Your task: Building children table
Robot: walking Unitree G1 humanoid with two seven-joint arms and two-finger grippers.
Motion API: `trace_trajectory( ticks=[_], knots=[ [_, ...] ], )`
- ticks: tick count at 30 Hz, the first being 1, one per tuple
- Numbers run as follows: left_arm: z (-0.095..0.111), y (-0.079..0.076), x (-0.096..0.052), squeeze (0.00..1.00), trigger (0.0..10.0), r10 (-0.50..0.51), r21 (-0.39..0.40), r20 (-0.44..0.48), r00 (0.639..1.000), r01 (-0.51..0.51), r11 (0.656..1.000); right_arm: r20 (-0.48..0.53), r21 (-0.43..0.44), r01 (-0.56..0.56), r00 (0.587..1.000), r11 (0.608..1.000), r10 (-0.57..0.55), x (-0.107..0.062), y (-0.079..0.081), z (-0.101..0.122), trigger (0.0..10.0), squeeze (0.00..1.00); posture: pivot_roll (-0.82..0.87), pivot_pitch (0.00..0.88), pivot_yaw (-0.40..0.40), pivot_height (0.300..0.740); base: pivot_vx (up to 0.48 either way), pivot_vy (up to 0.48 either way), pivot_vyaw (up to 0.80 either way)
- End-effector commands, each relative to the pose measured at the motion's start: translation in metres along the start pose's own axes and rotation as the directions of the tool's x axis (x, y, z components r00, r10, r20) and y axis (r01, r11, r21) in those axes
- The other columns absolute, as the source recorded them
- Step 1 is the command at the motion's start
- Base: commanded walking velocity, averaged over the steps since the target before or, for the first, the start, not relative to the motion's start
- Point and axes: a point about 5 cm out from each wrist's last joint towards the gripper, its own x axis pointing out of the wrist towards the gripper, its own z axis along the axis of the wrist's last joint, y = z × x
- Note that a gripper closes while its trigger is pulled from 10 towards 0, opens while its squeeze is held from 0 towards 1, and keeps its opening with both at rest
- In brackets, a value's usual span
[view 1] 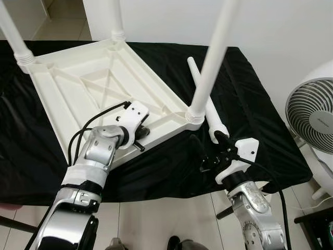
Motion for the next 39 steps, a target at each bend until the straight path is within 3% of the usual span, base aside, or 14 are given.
trace_trajectory(
  ticks=[1,9,10,12,13,14,22,27,28,30,32,39],
  knots=[
    [-0.022,0.024,-0.009,0.0,0.0,0.344,-0.023,-0.085,0.935,-0.347,0.938,-0.01,-0.004,0.0,1.0,1.0,0.0,-0.001,0.0,0.0,10.0,0.0,0.09,0.121,-0.027,0.74,0.0,0.0,0.0],
    [-0.023,0.031,-0.013,0.0,0.0,0.39,-0.028,-0.08,0.917,-0.393,0.919,-0.016,-0.009,-0.007,1.0,1.0,0.007,0.001,-0.002,-0.001,10.0,0.0,0.1,0.129,-0.041,0.74,0.0,0.0,0.0],
    [-0.02,0.031,-0.012,0.0,4.6,0.392,-0.021,-0.065,0.918,-0.394,0.919,-0.015,-0.01,-0.007,1.0,1.0,0.007,0.002,-0.002,-0.001,10.0,0.0,0.1,0.129,-0.041,0.74,0.0,0.0,0.0],
    [-0.017,0.029,-0.011,0.0,4.6,0.389,-0.013,-0.052,0.92,-0.39,0.921,-0.015,-0.012,-0.006,1.0,1.0,0.005,0.002,-0.003,-0.001,10.0,0.0,0.1,0.129,-0.042,0.74,0.0,0.0,0.0],
    [-0.012,0.027,-0.008,0.0,10.0,0.376,-0.024,-0.026,0.926,-0.376,0.926,-0.014,-0.014,-0.004,1.0,1.0,0.004,0.003,-0.003,0.0,10.0,0.0,0.09,0.129,-0.044,0.74,0.0,0.0,0.0],
    [-0.007,0.022,-0.006,1.0,10.0,0.347,-0.042,0.0,0.938,-0.347,0.937,-0.013,-0.016,-0.002,1.0,1.0,0.002,0.003,-0.004,0.0,10.0,0.0,0.09,0.129,-0.044,0.74,0.0,0.0,0.0],
    [0.015,0.006,-0.008,1.0,10.0,0.204,-0.063,0.16,0.966,-0.196,0.979,-0.013,-0.022,0.016,1.0,1.0,-0.017,0.002,-0.006,0.0,10.0,0.0,0.09,0.129,-0.041,0.74,0.0,0.0,0.0],
    [0.02,0.004,-0.011,1.0,10.0,0.172,-0.07,0.202,0.964,-0.161,0.985,-0.013,-0.021,0.02,1.0,1.0,-0.02,0.002,-0.006,-0.001,10.0,0.0,0.1,0.13,-0.042,0.74,0.0,0.0,0.0],
    [0.023,0.005,-0.016,0.0,10.0,0.144,-0.067,0.244,0.959,-0.131,0.989,-0.012,-0.019,0.022,1.0,1.0,-0.022,0.003,-0.006,-0.001,10.0,0.0,0.11,0.127,-0.043,0.74,0.0,0.0,0.0],
    [0.025,0.007,-0.021,0.0,10.0,0.126,-0.06,0.278,0.952,-0.114,0.992,-0.012,-0.018,0.023,1.0,1.0,-0.023,0.004,-0.006,-0.002,10.0,0.0,0.11,0.126,-0.044,0.74,0.0,0.0,0.0],
    [0.025,0.02,-0.035,0.0,10.0,0.107,-0.044,0.313,0.944,-0.098,0.994,-0.012,-0.017,0.024,1.0,1.0,-0.024,0.006,-0.006,-0.003,10.0,0.0,0.12,0.118,-0.045,0.74,0.0,0.0,0.0],
    [0.013,0.05,-0.052,0.0,10.0,0.162,0.0,0.264,0.951,-0.168,0.986,-0.021,-0.021,0.018,1.0,1.0,-0.019,0.01,-0.008,-0.007,10.0,0.0,0.13,0.106,-0.05,0.74,0.0,0.0,0.0]
  ],
)
